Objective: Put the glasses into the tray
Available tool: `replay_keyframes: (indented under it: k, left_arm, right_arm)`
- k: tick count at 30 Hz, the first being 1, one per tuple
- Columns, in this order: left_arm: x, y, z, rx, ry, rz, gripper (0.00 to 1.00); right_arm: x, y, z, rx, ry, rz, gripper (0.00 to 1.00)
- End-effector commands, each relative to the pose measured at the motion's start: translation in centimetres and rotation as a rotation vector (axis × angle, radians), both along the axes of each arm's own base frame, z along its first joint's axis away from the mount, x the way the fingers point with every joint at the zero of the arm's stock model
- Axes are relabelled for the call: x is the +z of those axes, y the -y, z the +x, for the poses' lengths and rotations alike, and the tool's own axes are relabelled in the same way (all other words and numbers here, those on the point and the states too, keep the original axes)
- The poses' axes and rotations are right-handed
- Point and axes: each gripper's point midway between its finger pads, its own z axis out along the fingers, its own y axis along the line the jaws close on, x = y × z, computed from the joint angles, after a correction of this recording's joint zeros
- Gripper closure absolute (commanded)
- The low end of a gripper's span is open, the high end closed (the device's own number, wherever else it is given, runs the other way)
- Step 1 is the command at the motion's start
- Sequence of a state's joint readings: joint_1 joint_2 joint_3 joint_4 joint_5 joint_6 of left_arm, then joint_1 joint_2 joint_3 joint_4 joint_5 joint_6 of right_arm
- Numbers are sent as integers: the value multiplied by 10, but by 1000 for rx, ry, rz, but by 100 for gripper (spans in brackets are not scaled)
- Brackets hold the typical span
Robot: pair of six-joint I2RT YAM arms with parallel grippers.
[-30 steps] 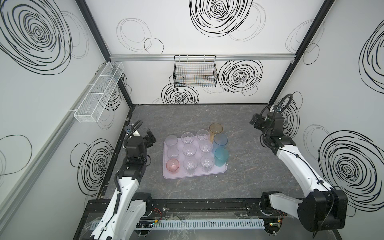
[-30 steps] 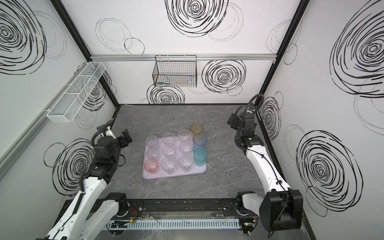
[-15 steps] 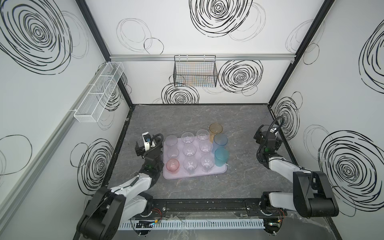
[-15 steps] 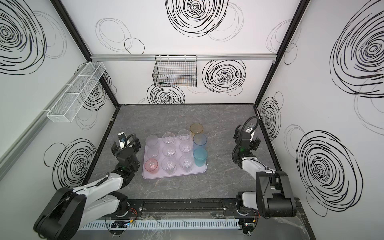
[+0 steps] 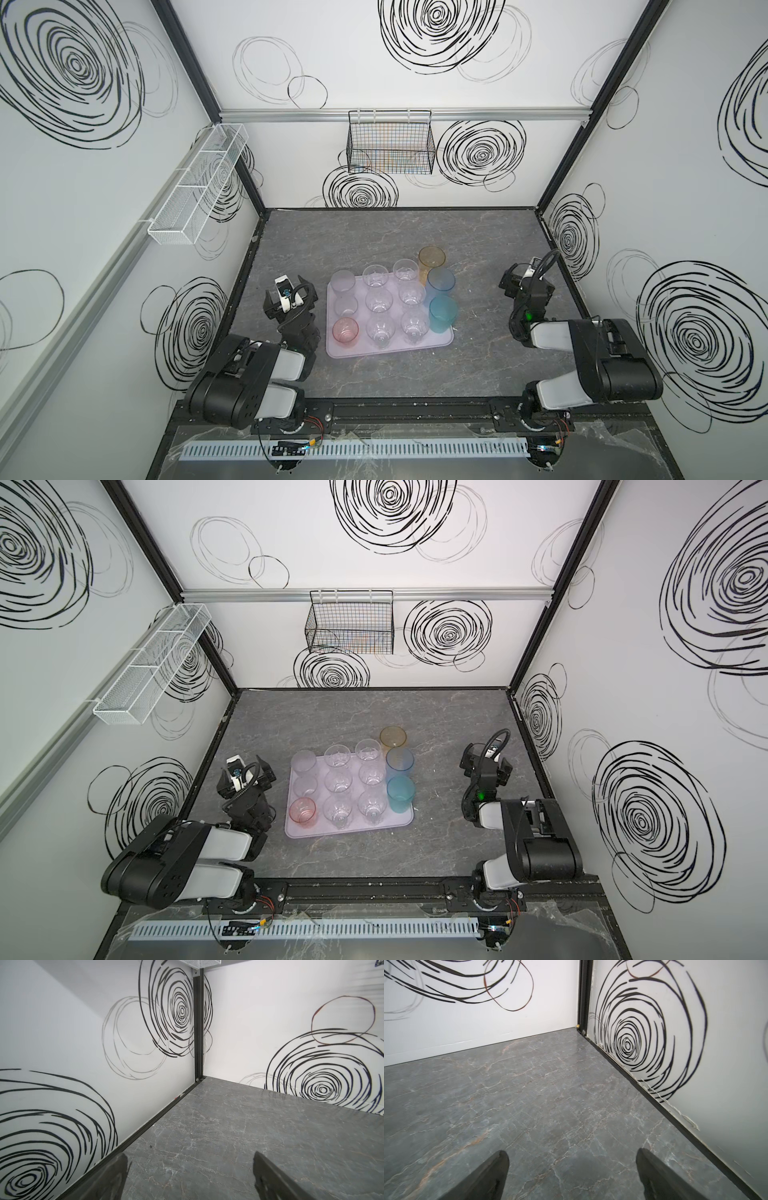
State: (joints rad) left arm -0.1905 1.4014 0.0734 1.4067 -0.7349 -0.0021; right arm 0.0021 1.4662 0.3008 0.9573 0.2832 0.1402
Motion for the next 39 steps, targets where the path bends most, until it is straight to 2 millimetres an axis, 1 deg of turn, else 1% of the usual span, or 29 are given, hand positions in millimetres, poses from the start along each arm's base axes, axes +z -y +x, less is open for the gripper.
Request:
replay_keyframes:
  k: [1,2,4,6,8,9,10,11,13,15,17,21,23,26,39]
  left_arm:
    - [23,13,15,-111,111,-55,4]
    - [24,12,16,-117,116,-57,4]
    - [22,14,20,-140,102,-60,4]
    - [20,22,30,-210,77,-51,4]
    - [10,39,49,-348,15,-47,4]
    - [-4,40,52,-363,-30,-52,4]
    - [7,41,43,-372,55,-26,4]
    - [9,39,41,-375,61,-49,4]
    - [2,37,44,-369,22,-63,4]
    - [8,37,41,-375,63,-50,4]
    - [5,38,42,-377,48,-54,4]
    - [7,38,43,-359,50,-46,4]
    - [3,42,48,-352,17,-34,4]
    - [7,49,44,-349,29,4,4]
    - [7,50,42,-342,31,13,4]
  right_arm:
    - [14,-12,2,99,77,-10,0]
    - [13,-14,-1,124,92,-9,0]
    - [18,-14,-9,134,152,-26,0]
    - [14,-14,-5,129,116,-9,0]
    - [14,-14,-5,131,117,-11,0]
    - [13,-14,-5,132,111,-6,0]
    - [13,-14,-4,132,110,-5,0]
    - [14,-14,-5,132,112,-7,0]
    - [13,-14,-4,132,111,-8,0]
    - [13,-14,-4,131,111,-7,0]
    - [14,-14,-4,132,110,-8,0]
    - [13,-14,-5,132,109,-7,0]
    - [13,-14,-5,132,110,-7,0]
    - [14,-14,-5,131,112,-7,0]
    - [13,-14,-5,132,111,-7,0]
